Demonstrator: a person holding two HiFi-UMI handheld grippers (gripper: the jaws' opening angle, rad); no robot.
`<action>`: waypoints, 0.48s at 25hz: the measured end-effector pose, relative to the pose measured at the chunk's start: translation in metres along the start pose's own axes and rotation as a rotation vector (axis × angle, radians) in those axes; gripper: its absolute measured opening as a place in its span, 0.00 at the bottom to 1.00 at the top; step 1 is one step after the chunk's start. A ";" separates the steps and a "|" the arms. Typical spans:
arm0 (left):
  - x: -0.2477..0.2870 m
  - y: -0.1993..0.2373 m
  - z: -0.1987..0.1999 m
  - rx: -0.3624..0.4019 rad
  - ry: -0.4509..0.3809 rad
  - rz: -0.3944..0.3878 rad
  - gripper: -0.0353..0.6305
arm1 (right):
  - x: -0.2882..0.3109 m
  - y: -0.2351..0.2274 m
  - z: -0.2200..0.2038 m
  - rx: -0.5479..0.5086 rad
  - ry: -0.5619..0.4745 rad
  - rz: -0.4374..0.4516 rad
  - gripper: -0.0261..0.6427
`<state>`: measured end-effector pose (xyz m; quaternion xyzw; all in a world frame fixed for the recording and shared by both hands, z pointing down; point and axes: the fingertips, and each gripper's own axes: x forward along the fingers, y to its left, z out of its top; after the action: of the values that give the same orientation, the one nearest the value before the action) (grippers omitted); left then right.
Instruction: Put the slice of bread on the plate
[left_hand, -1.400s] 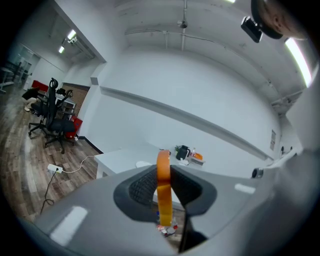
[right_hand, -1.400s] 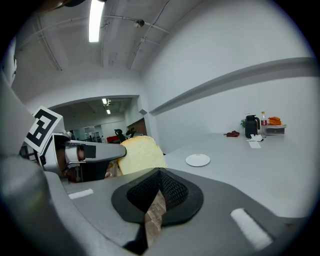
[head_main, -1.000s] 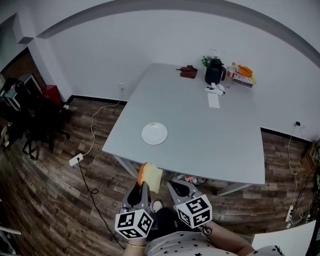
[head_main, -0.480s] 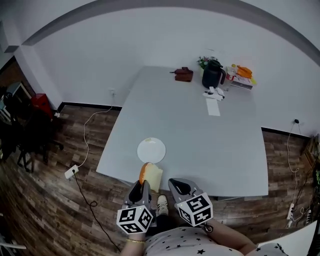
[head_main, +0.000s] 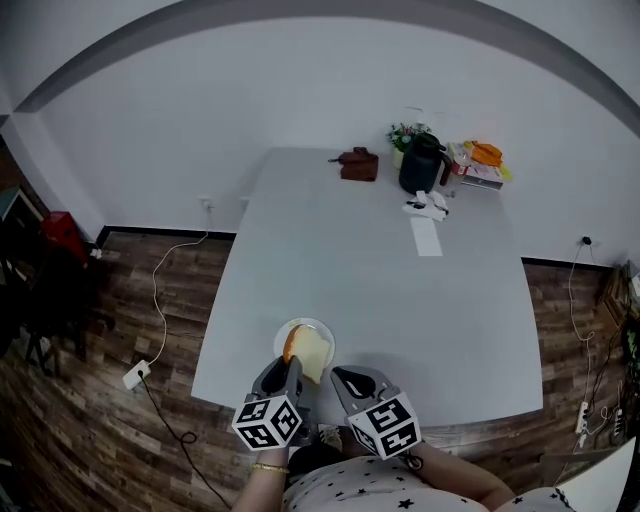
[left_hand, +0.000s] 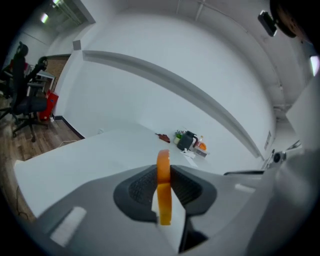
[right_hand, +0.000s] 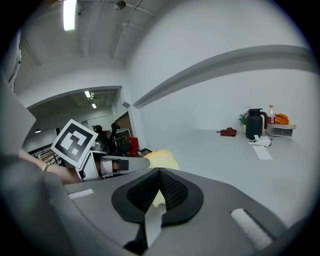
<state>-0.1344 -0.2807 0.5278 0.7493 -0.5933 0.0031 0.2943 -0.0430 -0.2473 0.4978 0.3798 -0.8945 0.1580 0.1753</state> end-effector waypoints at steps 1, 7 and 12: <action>0.008 0.004 0.001 -0.011 0.008 -0.009 0.18 | 0.005 -0.003 0.002 0.003 0.002 -0.005 0.04; 0.038 0.024 0.003 0.011 0.041 -0.019 0.18 | 0.031 -0.016 0.010 0.021 0.012 -0.017 0.04; 0.049 0.054 -0.005 0.051 0.075 0.059 0.21 | 0.049 -0.020 0.009 0.026 0.032 -0.008 0.04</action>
<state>-0.1664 -0.3283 0.5725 0.7381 -0.6033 0.0550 0.2970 -0.0622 -0.2947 0.5139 0.3831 -0.8878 0.1748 0.1856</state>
